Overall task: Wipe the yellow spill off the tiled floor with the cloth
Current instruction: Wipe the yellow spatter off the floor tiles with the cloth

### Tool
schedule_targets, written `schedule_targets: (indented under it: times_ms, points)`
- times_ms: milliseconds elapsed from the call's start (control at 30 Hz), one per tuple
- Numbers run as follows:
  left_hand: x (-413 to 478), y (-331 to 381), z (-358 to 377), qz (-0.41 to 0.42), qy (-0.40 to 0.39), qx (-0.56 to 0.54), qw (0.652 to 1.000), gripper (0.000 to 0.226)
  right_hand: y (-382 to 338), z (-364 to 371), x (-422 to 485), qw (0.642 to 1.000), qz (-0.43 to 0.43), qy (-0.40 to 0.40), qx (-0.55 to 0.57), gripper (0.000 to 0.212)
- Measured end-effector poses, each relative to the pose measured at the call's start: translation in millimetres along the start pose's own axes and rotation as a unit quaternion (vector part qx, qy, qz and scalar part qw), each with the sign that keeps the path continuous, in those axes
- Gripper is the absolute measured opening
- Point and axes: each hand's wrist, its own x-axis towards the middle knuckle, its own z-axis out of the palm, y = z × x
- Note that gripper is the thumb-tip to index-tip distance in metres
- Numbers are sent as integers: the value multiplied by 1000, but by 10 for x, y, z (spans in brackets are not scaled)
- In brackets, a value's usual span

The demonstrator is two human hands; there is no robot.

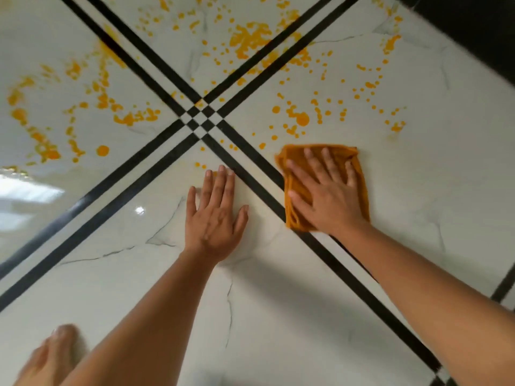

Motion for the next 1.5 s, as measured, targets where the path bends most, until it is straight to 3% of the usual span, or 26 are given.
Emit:
schedule_targets:
  times_ms: [67,100,200,267,300,400,433,533,600,700,733,767,867,933,1000,1033,1067,1200,1233,1333,1367,1400,1500]
  points:
    - [-45,-102,-7,-26,6,-8,1000,72,-290,-5,298,992,121,10,26,62]
    - [-54,-147,-5,-34,11,-11,999,73,-493,-1,343,991,126,10,34,63]
    - [-89,-318,-28,-55,29,-20,998,74,-710,85,133,998,-66,23,3,61]
    - [-150,-469,-47,-69,39,-19,997,74,-514,62,121,991,-137,6,-12,61]
    - [-174,-549,-56,-76,43,-19,996,75,-488,32,223,993,-115,6,-14,61]
    - [-191,-744,-82,-101,51,-16,993,78,-908,-21,661,998,58,1,16,61]
    - [-186,-801,-89,-106,53,-19,993,78,-1109,-25,726,998,54,-4,23,61]
    - [-191,-944,-117,-91,57,-24,994,75,-1226,18,624,986,-163,-14,-17,61]
    - [-206,-997,-122,-76,56,-25,995,73,-998,-14,663,974,-222,-31,-39,61]
    - [-193,-1013,-129,-72,59,-31,995,74,-1188,-48,948,999,-29,-13,-6,58]
    - [-195,-1022,-125,-76,59,-35,995,76,-1361,-48,956,1000,-8,-12,9,59]
    - [-201,-1034,-129,-83,62,-38,994,78,-1484,-22,899,999,-41,-10,9,59]
    - [-211,-1067,-137,-89,59,-31,994,80,-1238,12,616,970,-242,-30,-24,58]
    - [-219,-1083,-145,-89,62,-29,994,79,-1032,-47,722,981,-191,-32,-20,58]
    - [-210,-1087,-151,-85,58,-27,994,78,-1193,-71,949,999,-31,-15,10,57]
    - [-199,-1082,-151,-83,55,-27,995,78,-1381,-69,1006,1000,7,-11,19,57]
    - [-208,-1085,-147,-84,54,-27,995,79,-1564,-57,1004,1000,-7,-11,20,57]
    - [-209,-1098,-175,-83,49,-30,995,82,-1359,-47,792,967,-252,-33,-25,59]
    - [-218,-1107,-172,-80,44,-27,995,81,-1218,-66,817,968,-246,-36,-30,58]
    - [-233,-1167,-170,-71,45,-17,996,81,-1354,-64,1072,998,-54,-16,5,56]
    - [-239,-1172,-161,-71,48,-16,996,81,-1530,-65,1086,1000,-27,-13,8,57]
    - [-244,-1167,-152,-75,54,-17,996,81,-1662,-50,1046,998,-59,-10,0,57]
    - [-237,-1152,-160,-76,53,-20,996,82,-1463,-27,830,945,-322,-37,-45,59]
